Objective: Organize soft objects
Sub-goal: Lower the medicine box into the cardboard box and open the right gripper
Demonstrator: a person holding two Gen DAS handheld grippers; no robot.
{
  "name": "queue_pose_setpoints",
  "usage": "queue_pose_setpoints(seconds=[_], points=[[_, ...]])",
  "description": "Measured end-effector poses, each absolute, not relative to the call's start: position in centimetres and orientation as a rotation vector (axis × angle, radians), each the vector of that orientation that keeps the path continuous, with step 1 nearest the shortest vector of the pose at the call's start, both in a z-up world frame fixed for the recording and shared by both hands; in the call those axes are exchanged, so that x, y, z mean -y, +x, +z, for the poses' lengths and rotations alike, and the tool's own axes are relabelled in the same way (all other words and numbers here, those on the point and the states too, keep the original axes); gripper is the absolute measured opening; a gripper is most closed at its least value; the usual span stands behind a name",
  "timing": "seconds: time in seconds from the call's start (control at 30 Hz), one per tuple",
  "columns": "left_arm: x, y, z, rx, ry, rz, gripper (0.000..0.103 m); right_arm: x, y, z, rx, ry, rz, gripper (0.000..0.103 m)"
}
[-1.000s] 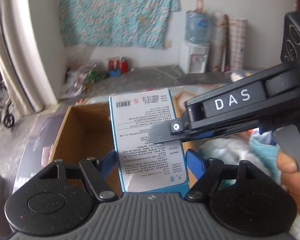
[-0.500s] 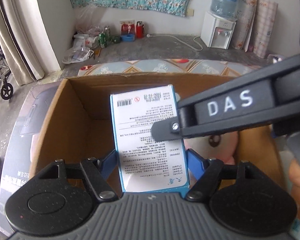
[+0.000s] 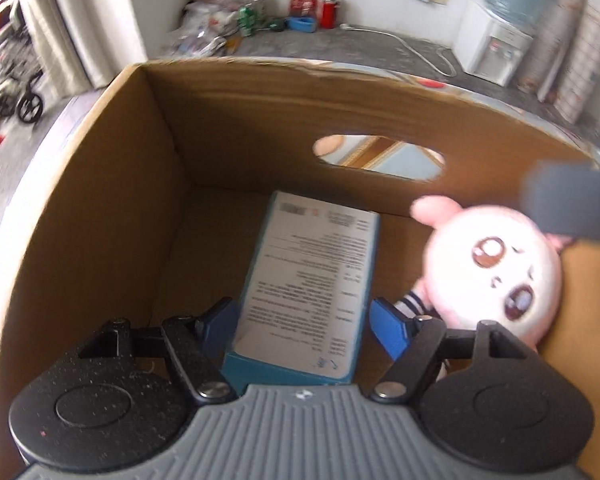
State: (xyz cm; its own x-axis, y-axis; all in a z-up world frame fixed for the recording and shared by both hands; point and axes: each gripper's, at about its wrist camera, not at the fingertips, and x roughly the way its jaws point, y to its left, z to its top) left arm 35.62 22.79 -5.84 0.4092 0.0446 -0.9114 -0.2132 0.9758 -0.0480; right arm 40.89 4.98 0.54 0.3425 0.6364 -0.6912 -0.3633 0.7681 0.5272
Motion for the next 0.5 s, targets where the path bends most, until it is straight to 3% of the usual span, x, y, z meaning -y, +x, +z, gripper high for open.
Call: queue_pose_setpoints(seconds=[0.13,0.27,0.5], points=[[-23.9,35.2,-5.2,-1.103,-0.238,0.201,0.076,-4.2,39.9,0.8,-1.025,0.304,0.686,0.034],[-24.5,35.3,-5.3,-1.074,-0.236,0.228,0.085,-3.7,39.4,1.0,-1.019,0.327,0.703,0.034],[-25.2,36.8,-6.3,-1.140,-0.330,0.216,0.085,-2.3,38.3,0.9,-1.023,0.359,0.731,0.034]])
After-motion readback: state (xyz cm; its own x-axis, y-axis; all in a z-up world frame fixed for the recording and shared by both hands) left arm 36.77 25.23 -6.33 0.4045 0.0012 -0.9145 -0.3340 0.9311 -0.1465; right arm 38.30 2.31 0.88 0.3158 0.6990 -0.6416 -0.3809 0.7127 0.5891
